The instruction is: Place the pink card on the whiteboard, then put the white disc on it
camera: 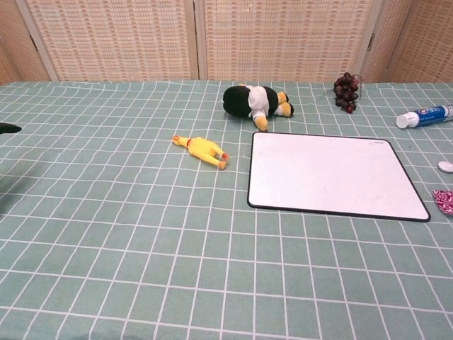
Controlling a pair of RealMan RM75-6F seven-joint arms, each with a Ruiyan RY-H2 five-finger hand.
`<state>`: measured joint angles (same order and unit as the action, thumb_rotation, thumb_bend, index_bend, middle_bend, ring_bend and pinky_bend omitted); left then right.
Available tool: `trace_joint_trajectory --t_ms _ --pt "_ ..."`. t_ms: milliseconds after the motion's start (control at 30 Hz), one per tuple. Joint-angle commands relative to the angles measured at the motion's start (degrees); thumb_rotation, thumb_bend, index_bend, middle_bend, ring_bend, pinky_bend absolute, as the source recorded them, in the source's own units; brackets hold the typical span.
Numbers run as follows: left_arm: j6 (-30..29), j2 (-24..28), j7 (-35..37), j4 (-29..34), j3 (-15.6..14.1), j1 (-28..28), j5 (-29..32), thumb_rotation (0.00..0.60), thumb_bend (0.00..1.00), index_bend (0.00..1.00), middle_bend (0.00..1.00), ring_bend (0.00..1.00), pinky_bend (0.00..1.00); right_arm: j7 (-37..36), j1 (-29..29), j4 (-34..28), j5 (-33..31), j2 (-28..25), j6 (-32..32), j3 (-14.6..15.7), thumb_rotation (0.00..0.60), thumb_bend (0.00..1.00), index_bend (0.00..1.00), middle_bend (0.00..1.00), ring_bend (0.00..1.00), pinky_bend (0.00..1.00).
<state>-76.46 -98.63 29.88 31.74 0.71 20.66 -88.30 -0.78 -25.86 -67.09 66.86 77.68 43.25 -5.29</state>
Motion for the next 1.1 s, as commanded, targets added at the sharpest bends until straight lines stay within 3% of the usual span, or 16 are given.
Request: trace_joint_trajectory --t_ms 33,233,433,700,1100 --pt "0.0 0.0 0.0 0.0 0.0 0.0 0.0 0.6 0.19 0.0 0.0 0.0 0.0 0.0 -0.5 -2.8 0.7 -1.6 1.2 -0.9 0.6 0.18 0.45 0.0 0.0 0.0" --pt "-0.2 0.2 0.5 0.2 0.2 -0.1 0.2 0.6 0.19 0.0 0.0 0.0 0.0 2.8 -3.7 -8.6 -0.4 -3.8 1.2 -3.6 0.6 0.19 0.46 0.0 0.0 0.0" --pt "-0.1 0.5 1.3 0.3 0.7 -0.1 0.7 0.6 0.19 0.0 0.0 0.0 0.0 10.0 -9.1 -10.9 -6.5 -2.1 -1.4 -6.0 0.6 0.19 0.46 0.0 0.0 0.0" --pt "-0.3 0.8 1.8 0.2 1.0 -0.2 1.0 0.6 0.19 0.0 0.0 0.0 0.0 18.5 -15.9 -7.4 -15.4 5.1 -1.9 -7.3 0.6 0.2 0.46 0.0 0.0 0.0" --pt "-0.1 0.9 1.9 -0.1 1.3 -0.2 1.3 0.6 0.19 0.0 0.0 0.0 0.0 20.2 -20.6 0.2 -22.9 12.1 -5.0 -6.8 0.6 0.2 0.46 0.0 0.0 0.0"
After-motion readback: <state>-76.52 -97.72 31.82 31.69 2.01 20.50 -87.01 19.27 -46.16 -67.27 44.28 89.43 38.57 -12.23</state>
